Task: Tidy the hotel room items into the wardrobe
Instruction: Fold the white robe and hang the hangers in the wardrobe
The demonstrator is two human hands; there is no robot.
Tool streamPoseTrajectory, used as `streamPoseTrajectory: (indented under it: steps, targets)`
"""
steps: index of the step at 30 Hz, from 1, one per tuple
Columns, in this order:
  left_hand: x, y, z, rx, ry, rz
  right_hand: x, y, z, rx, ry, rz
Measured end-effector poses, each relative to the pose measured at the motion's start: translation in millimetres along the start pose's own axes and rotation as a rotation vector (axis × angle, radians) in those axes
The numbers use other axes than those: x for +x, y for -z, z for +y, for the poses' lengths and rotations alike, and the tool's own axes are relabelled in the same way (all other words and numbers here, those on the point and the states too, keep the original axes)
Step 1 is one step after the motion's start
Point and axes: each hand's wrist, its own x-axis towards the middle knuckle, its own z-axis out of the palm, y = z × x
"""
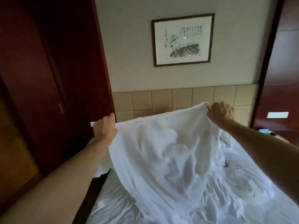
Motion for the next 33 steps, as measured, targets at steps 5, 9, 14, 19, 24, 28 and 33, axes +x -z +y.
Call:
streamPoseTrajectory:
  steps: [5,9,14,19,24,28,33]
  targets:
    - [47,108,8,0.038,0.020,0.190,48,102,2,0.029,0.020,0.208]
    - [66,162,12,0.052,0.048,0.270,69,151,15,-0.075,0.066,0.298]
    - [54,176,31,-0.010,0.104,0.191,64,156,28,-0.036,0.033,0.254]
    - [10,120,42,-0.077,0.128,0.014,22,116,49,0.072,-0.018,0.119]
    - [-74,9,48,-0.215,0.182,-0.208,-68,24,77,0.177,-0.180,-0.057]
    - [-193,-105,48,-0.298,0.271,-0.505,-195,-92,102,0.072,-0.235,-0.343]
    - [-374,-244,52,-0.310,0.245,-0.890,-392,-233,138,-0.095,-0.229,-0.789]
